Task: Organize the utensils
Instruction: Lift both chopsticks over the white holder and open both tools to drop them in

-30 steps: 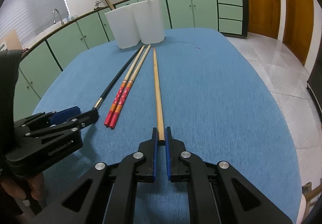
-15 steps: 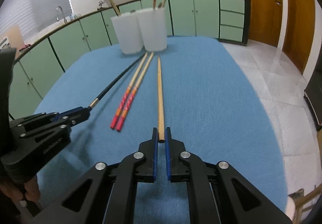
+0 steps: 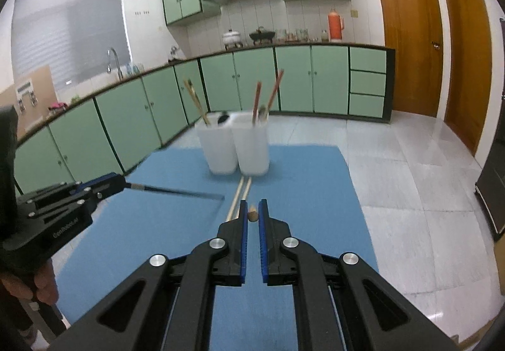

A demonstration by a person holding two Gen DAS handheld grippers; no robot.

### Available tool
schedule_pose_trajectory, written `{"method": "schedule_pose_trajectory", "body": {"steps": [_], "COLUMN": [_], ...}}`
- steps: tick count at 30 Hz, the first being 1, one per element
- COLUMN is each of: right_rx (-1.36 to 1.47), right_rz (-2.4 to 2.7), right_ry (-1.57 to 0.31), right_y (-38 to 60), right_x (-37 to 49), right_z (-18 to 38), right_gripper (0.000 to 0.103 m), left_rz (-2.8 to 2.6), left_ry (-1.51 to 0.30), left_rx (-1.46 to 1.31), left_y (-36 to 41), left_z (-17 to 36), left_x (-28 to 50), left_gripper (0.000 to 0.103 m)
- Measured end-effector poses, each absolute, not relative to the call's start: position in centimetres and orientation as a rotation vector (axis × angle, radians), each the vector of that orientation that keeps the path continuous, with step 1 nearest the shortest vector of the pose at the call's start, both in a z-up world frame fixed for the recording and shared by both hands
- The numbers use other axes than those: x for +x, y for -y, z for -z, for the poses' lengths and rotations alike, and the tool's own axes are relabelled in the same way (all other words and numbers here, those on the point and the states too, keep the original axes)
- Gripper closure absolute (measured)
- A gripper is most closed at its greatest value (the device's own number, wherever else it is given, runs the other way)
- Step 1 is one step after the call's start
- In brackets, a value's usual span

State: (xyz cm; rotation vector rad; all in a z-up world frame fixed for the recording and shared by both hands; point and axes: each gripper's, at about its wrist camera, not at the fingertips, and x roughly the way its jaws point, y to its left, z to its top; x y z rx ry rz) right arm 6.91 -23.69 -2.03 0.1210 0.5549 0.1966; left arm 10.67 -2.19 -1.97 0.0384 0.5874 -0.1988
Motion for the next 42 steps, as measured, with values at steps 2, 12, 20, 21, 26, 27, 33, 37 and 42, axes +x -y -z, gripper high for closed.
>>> {"method": "schedule_pose_trajectory", "body": {"steps": [2, 12, 20, 21, 26, 27, 33, 37, 42], "right_rx": [0.125, 0.105, 0.087, 0.087, 0.082, 0.081, 0.087, 0.09, 0.108], "right_rz": [-0.208, -0.283, -0.311, -0.312, -0.315, -0.314, -0.302, -0.284, -0.261], "right_ry": [-0.538, -0.498, -0.455, -0.448, -0.378, -0.366, -0.292, -0.258, -0.246], "right_y": [23.8, 23.3, 22.8, 22.7, 22.7, 22.6, 22.5, 22.3, 22.5], "right_x": [7.5, 10.5, 12.4, 12.6, 14.1, 14.4, 16.8, 19.1, 22.1], "right_z": [0.5, -4.2, -6.3, -6.6, -9.3, -9.7, -12.6, -13.9, -14.2], "right_gripper": [0.097, 0.097, 0.097, 0.097, 0.097, 0.097, 0.097, 0.097, 0.097], "left_rz": [0.209, 0.257, 0.256, 0.254, 0.243, 0.243, 0.232, 0.213, 0.199], "left_ry": [-0.571, -0.51, -0.454, -0.444, -0.371, -0.358, -0.249, -0.182, -0.142], "left_rx": [0.022, -0.002, -0.001, -0.001, -0.004, -0.005, -0.003, 0.008, 0.004], "left_y": [1.9, 2.0, 2.0, 2.0, 2.2, 2.2, 3.1, 3.9, 5.0], "left_z": [0.7, -3.4, -5.7, -6.0, -8.5, -8.8, -12.1, -13.8, -14.6], "left_x": [11.2, 13.1, 14.0, 14.4, 15.7, 15.9, 18.4, 20.2, 22.7], "left_gripper": [0.097, 0.098, 0.098, 0.098, 0.097, 0.097, 0.098, 0.098, 0.098]}}
